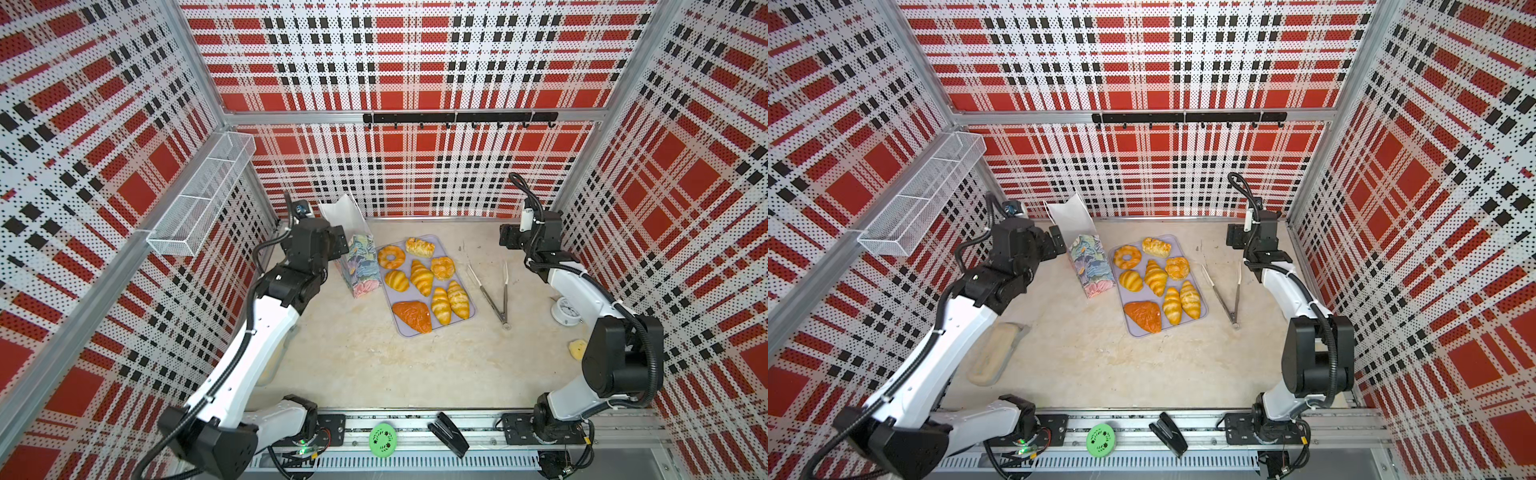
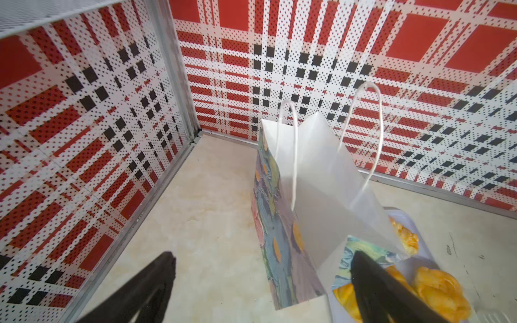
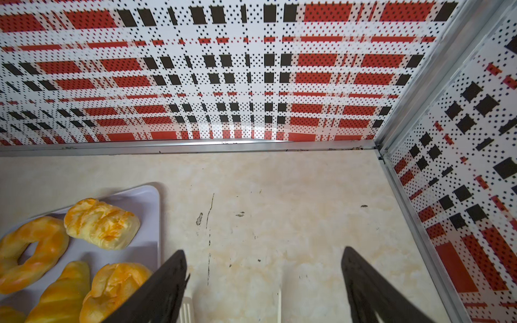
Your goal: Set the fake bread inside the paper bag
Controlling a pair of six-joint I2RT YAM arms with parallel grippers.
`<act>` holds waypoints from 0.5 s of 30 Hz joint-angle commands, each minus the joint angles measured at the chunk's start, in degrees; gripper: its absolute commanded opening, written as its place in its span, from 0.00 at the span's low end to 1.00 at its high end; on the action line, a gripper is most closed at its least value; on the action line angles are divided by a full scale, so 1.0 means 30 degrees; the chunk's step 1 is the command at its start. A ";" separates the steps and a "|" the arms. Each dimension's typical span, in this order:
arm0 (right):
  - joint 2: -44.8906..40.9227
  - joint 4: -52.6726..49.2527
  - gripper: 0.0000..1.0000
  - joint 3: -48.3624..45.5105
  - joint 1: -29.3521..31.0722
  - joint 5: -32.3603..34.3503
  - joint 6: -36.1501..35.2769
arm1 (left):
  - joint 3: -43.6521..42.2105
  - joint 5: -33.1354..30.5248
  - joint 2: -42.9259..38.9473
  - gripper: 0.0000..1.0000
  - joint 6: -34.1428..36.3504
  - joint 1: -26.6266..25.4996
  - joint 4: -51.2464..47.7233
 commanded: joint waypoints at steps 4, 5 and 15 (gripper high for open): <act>0.0453 -0.1023 0.87 0.0812 0.0008 0.0341 0.0071 | 0.4132 0.1036 0.3213 0.96 -0.3843 -0.0126 -0.5728; 0.0497 -0.1257 0.87 0.0891 0.0002 0.0370 0.0047 | 0.4528 0.1178 0.3576 0.95 -0.4173 -0.0047 -0.6082; 0.0384 -0.2775 0.88 0.0904 0.0013 0.0865 -0.0672 | 0.6605 0.3185 0.5794 0.75 -0.6502 0.1363 -0.7682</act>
